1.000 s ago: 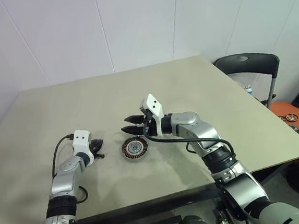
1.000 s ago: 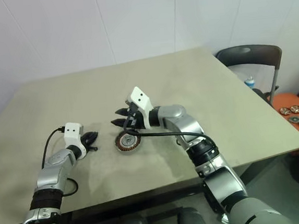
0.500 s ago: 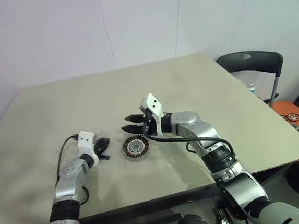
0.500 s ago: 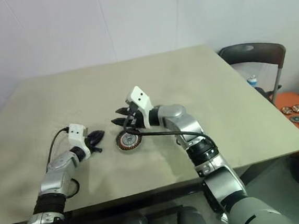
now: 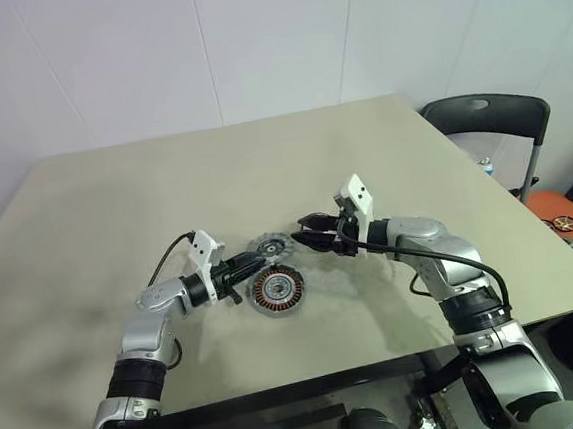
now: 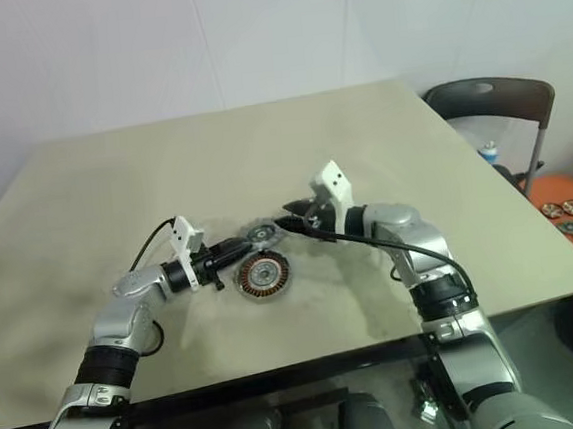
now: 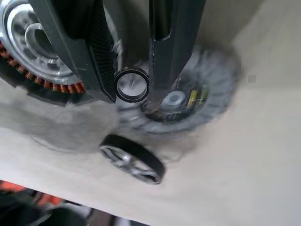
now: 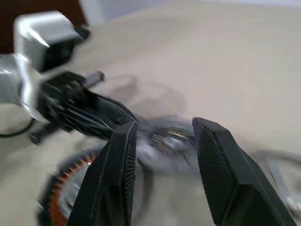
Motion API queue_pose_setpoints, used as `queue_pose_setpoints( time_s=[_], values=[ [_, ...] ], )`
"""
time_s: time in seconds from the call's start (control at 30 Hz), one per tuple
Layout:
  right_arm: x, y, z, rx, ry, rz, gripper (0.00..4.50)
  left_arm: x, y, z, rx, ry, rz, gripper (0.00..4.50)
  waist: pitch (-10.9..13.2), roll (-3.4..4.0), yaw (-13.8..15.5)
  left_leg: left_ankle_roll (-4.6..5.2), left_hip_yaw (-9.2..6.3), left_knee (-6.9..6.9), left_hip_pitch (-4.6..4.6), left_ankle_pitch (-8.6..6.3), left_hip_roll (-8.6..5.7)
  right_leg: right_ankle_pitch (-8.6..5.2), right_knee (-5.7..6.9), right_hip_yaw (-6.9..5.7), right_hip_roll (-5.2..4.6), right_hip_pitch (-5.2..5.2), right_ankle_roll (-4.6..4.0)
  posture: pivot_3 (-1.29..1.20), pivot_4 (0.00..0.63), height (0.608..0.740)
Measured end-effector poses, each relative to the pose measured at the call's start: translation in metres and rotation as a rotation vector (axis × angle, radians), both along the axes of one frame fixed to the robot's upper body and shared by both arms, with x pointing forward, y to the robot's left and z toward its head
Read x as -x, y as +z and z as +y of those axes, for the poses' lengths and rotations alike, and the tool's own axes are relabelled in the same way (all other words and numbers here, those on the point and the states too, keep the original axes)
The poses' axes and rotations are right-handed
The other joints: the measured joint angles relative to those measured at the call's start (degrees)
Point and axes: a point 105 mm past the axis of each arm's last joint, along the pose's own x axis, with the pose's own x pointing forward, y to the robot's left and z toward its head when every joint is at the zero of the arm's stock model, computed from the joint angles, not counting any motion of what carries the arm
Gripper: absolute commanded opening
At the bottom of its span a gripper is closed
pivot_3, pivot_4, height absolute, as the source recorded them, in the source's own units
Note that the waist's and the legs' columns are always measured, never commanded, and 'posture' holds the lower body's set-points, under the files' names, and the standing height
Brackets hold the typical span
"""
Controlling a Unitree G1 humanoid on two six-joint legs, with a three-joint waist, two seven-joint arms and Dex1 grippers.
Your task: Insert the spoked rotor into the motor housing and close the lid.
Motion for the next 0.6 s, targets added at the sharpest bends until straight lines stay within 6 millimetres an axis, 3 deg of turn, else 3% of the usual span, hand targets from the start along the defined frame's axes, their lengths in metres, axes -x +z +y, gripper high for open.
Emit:
queue_pose_setpoints(
  time_s=[0.2,0.4,0.6],
  values=[
    [0.000,0.003,0.000,0.002,-0.006,-0.017,1.98,0.003,0.005,0.000,0.004,-0.058,-0.022,0.71,0.0,-0.02,0.2,-0.05,0.00,0.04,0.01,0.03,0.03,0.02,0.03,0.00,0.03,0.01,-0.02,0.00,0.000,0.740],
    [0.000,0.002,-0.011,0.046,-0.007,-0.020,1.98,0.016,-0.002,-0.001,-0.013,-0.133,0.028,0.71,0.0,-0.04,0.2,0.01,0.01,0.04,0.01,0.00,0.02,0.02,0.03,0.00,0.02,0.01,-0.03,0.00,0.000,0.740],
    [0.003,-0.019,-0.012,0.124,0.003,0.033,1.98,0.023,-0.002,-0.011,-0.018,-0.187,0.034,0.71,0.0,-0.04,0.2,0.01,0.02,0.05,0.05,0.00,0.03,0.03,0.08,0.01,0.03,0.03,-0.04,0.00,0.000,0.740]
  ],
)
